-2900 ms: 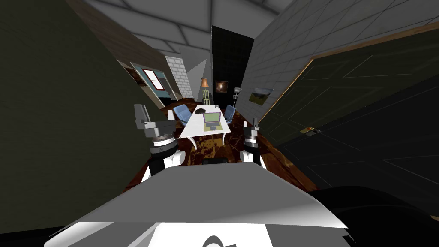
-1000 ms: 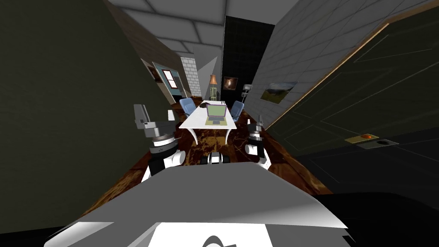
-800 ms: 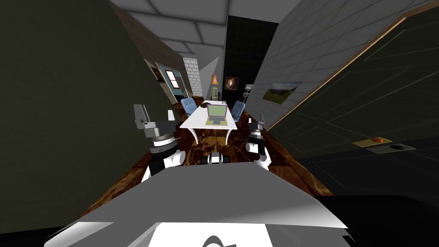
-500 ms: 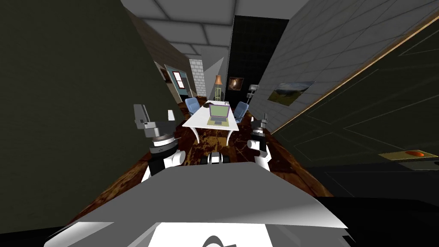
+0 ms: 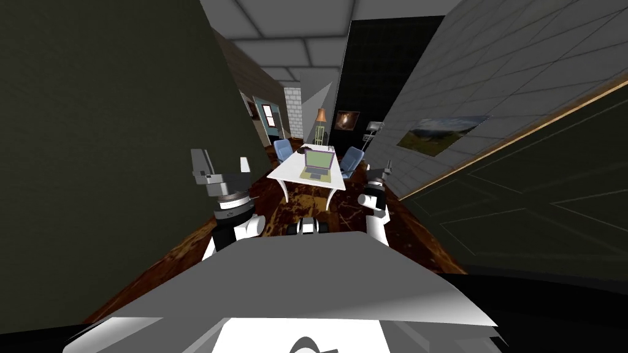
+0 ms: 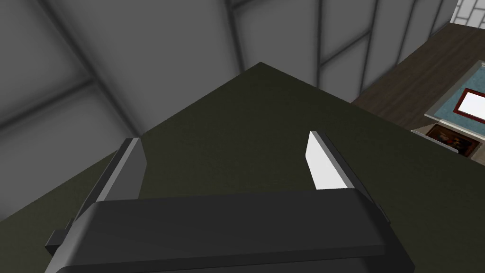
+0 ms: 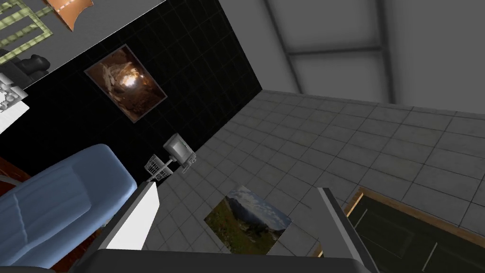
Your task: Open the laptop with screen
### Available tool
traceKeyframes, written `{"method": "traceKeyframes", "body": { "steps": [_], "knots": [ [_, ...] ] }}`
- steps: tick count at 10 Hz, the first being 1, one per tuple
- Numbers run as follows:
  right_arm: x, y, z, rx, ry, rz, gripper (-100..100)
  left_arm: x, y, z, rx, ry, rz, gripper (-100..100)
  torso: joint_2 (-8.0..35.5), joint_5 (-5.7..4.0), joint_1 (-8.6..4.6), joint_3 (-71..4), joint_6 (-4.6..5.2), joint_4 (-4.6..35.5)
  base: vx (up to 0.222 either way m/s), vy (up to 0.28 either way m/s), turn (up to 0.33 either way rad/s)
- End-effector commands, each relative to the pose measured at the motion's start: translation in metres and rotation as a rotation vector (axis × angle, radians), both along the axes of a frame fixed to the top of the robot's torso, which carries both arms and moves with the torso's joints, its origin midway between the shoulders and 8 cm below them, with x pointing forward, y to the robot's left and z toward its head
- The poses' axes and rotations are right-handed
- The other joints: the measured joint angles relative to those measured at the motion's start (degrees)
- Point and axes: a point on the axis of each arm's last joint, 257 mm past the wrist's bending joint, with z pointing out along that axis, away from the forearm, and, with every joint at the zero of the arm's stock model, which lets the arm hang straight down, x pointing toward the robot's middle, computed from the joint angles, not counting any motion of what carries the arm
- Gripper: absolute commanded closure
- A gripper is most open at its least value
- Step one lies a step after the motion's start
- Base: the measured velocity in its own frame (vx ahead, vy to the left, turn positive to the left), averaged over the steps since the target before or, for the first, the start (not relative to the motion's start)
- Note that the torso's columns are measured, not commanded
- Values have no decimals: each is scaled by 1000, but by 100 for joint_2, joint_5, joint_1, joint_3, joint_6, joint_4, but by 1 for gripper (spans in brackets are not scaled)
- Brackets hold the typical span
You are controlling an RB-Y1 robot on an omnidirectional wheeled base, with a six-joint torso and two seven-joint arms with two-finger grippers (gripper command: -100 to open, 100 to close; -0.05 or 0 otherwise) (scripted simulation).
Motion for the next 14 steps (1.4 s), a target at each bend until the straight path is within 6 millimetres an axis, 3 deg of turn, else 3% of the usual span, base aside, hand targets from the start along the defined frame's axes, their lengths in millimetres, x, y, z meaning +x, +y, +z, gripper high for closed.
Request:
{"method": "traceKeyframes", "body": {
  "steps": [1, 2, 3, 4, 5, 6, 7, 8, 9, 10, 11, 12, 14],
  "knots": [
    [9, -34, -2, 115, -31, -8, -100, 0, 0, 0, 0, 0, 0, 0, 0, 0, 2, -1, 9, 0, 14, -62, 169],
    [12, -34, 3, 120, -45, -6, -100, 0, 0, 0, 0, 0, 0, 0, -4, 1, 4, -3, 3, -1, 12, -55, 104],
    [14, -56, -3, 196, -58, -11, -100, 0, 0, 0, 0, 0, 0, 0, -1, 2, 8, -1, 6, -1, 1, -56, 203],
    [16, -54, 3, 196, -70, -6, -100, 0, 0, 0, 0, 0, 0, 0, 1, 2, 6, 1, 1, 0, 5, -47, 120],
    [18, -73, -2, 272, -90, -6, -100, 0, 0, 0, 0, 0, 0, 0, 2, 2, 7, 1, 7, 1, 6, -50, 203],
    [20, -73, 1, 277, -98, -4, -100, 0, 0, 0, 0, 0, 0, 0, 0, 1, 2, 0, 2, 0, 0, -50, 114],
    [23, -92, -7, 360, -117, -3, -100, 0, 0, 0, 0, 0, 0, 0, 2, 1, 3, 0, 7, 0, -1, -55, 209],
    [25, -91, -2, 361, -129, 0, -100, 0, 0, 0, 0, 0, 0, 0, 1, 0, 1, 0, 2, 0, 2, -58, 117],
    [26, -109, -10, 443, -151, 3, -100, 0, 0, 0, 0, 0, 0, 0, -1, 0, 2, -1, 6, 0, 2, -64, 178],
    [29, -108, -6, 448, -161, 8, -100, 0, 0, 0, 0, 0, 0, 0, -1, 0, -1, -1, 3, 0, 3, -51, 112],
    [29, -125, -15, 532, -189, 11, -100, 0, 0, 0, 0, 0, 0, 0, -1, 2, 6, -1, 6, 0, 1, -58, 236],
    [34, -124, -12, 537, -196, 18, -100, 0, 0, 0, 0, 0, 0, 0, -1, 2, 4, -1, 1, 0, -9, -53, 106],
    [41, -147, -27, 704, -257, 47, -100, 0, 0, 0, 0, 0, 0, 0, 2, 2, 5, 1, 2, 1, -7, -71, 270]
  ]
}}
